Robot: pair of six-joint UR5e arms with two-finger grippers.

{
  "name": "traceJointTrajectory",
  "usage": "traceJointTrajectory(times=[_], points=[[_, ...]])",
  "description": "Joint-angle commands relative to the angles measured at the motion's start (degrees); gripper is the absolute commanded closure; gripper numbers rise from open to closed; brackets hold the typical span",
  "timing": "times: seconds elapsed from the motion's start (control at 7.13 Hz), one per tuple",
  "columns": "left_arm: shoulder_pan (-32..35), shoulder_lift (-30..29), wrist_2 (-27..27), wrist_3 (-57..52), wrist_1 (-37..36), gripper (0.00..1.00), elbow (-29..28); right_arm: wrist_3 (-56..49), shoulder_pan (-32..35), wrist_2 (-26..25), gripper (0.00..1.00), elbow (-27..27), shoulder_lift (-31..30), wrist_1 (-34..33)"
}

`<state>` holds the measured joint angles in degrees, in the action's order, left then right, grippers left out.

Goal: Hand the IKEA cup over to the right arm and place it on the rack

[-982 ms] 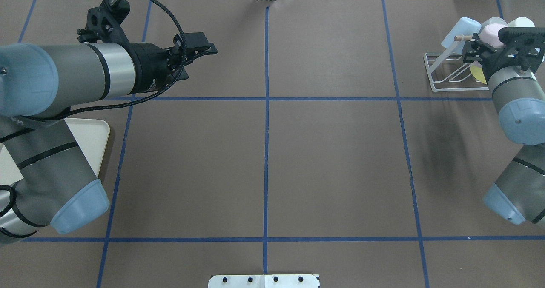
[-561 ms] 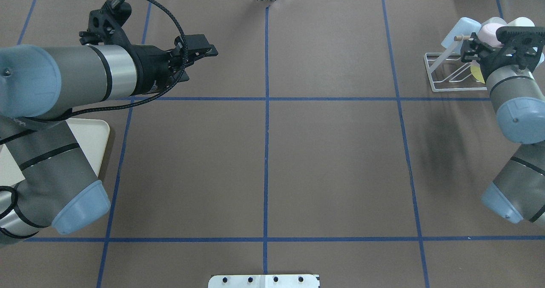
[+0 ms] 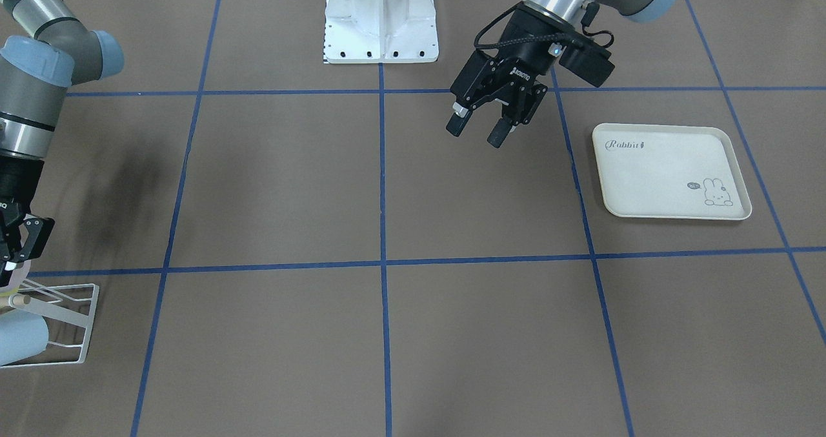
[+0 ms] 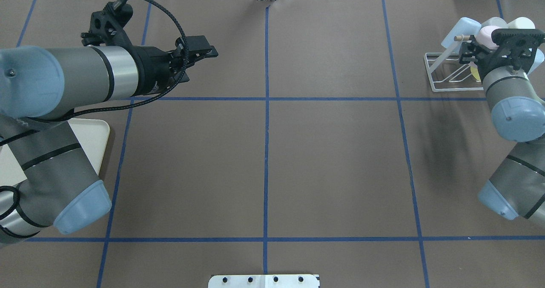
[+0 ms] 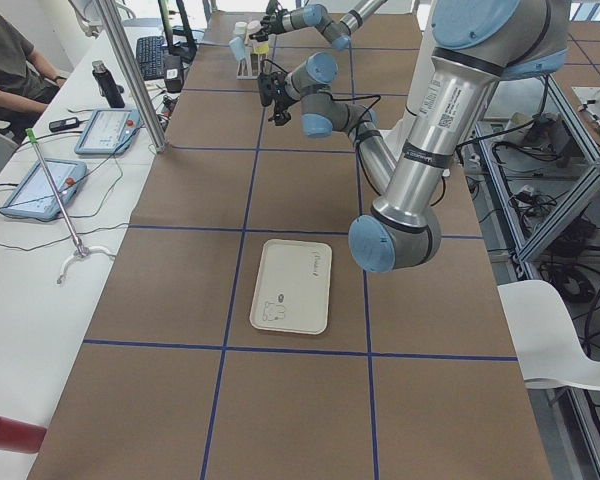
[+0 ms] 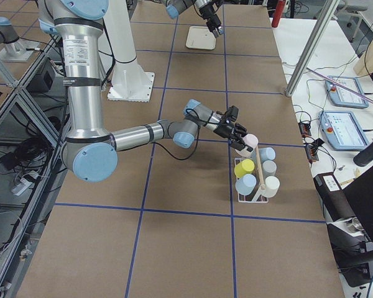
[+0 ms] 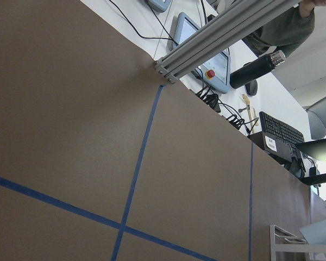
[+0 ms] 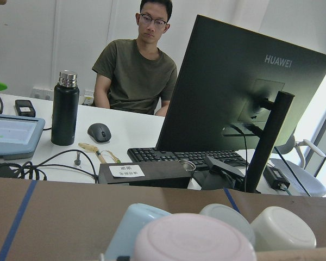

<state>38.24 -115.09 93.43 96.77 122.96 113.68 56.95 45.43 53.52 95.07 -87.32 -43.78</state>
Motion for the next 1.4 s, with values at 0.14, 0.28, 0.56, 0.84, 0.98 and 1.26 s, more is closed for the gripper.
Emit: traceJointTrajectory(times=[0.14,0.28,0.56,0.84,0.98,1.26], points=[[-0.01,0.04,0.0,0.0,0.0,0.0,-0.03,0.0,0.01,0.0,0.32,0.38,0.66,0.01],[-0.01,0.04,0.0,0.0,0.0,0.0,-0.03,0.0,0.01,-0.09,0.0,0.46,0.66,0.1],[-0.01,0.04,0.0,0.0,0.0,0.0,-0.03,0.18,0.01,0.0,0.0,0.64,0.75,0.1],[-0.01,0.04,-0.09,0.0,0.09,0.0,0.05,0.09,0.18,0.26,0.0,1.69,0.75,0.1],[0.17,-0.05,-0.01,-0.26,0.0,0.0,0.49,0.18,0.45,1.05,0.0,3.87,0.75,-0.17],[0.43,-0.05,0.0,-0.79,0.0,0.0,0.67,0.09,2.55,4.99,0.0,5.99,0.66,-0.43]])
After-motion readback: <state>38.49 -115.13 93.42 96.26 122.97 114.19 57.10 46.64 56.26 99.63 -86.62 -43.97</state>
